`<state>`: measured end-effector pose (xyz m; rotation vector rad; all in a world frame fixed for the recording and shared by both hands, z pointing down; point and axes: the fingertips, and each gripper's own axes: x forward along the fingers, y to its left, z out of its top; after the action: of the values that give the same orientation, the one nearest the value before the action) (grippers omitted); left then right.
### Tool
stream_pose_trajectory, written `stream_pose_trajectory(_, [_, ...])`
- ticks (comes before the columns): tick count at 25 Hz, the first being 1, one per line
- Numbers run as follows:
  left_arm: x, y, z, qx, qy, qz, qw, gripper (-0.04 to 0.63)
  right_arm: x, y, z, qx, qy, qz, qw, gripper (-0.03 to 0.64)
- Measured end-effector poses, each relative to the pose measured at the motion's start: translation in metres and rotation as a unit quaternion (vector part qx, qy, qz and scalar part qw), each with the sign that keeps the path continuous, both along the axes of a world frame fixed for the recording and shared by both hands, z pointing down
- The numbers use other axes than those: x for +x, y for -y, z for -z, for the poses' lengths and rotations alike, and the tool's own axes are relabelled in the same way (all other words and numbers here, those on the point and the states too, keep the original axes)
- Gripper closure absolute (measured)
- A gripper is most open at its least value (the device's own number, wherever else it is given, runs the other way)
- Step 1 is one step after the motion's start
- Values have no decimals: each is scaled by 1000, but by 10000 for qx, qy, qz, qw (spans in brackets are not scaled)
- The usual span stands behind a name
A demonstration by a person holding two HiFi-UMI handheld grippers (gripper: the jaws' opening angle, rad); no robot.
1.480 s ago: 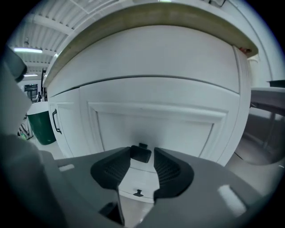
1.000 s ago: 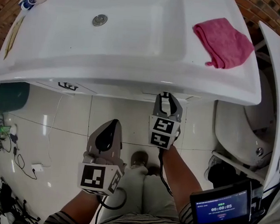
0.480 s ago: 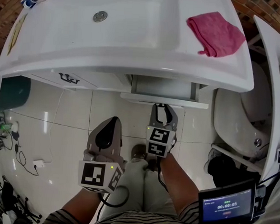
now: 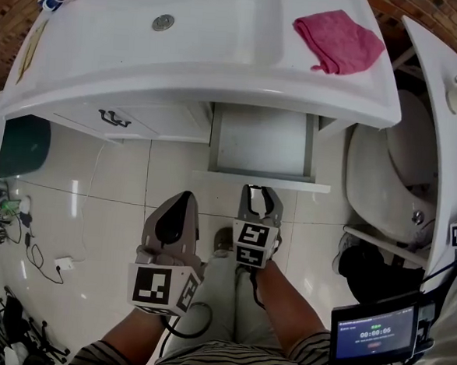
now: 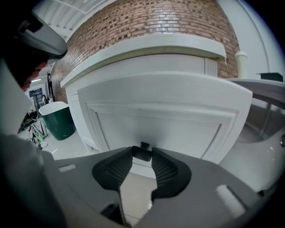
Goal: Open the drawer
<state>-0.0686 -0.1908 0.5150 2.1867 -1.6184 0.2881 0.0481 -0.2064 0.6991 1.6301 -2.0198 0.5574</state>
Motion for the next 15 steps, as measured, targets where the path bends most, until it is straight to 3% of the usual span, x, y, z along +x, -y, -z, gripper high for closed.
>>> stream_pose_trajectory(15, [5,-44,16,-59,-83,-14,9999,580,-4,-56,-3,-190,-93,295,9993,488])
